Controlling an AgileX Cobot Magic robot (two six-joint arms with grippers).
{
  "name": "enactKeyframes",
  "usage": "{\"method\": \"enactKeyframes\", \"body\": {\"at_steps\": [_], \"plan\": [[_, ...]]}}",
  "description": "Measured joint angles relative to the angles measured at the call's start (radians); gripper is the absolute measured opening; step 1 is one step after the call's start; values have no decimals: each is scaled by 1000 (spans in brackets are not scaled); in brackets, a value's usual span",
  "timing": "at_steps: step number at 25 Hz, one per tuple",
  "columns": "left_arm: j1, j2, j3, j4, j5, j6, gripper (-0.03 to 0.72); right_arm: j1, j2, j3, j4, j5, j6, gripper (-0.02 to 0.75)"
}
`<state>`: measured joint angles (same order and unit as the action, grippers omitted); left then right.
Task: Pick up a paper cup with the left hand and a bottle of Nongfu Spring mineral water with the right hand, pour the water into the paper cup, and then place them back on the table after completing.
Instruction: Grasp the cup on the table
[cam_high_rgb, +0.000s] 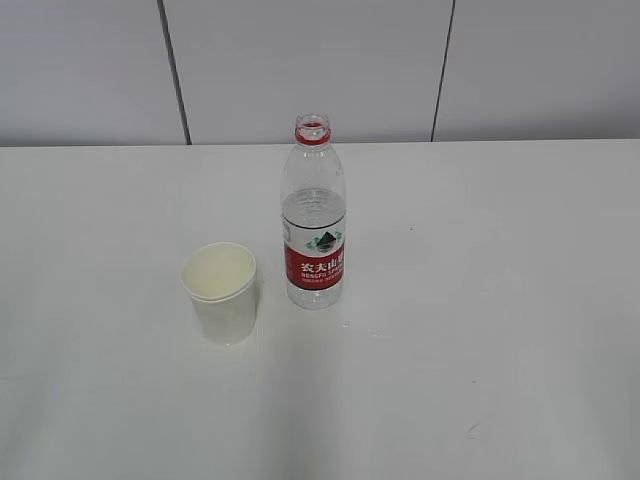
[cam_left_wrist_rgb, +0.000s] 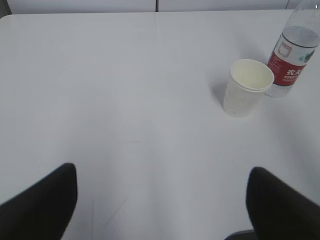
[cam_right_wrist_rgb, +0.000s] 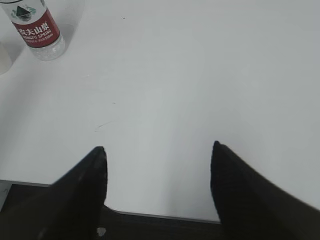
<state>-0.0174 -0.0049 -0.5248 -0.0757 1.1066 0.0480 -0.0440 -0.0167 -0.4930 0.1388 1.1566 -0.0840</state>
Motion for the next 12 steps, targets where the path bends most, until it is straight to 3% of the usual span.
{"method": "enactKeyframes", "body": {"at_steps": [12], "plan": [[0, 0, 0, 0, 0, 0, 614, 0, 0, 0, -2, 0, 0, 482]]}}
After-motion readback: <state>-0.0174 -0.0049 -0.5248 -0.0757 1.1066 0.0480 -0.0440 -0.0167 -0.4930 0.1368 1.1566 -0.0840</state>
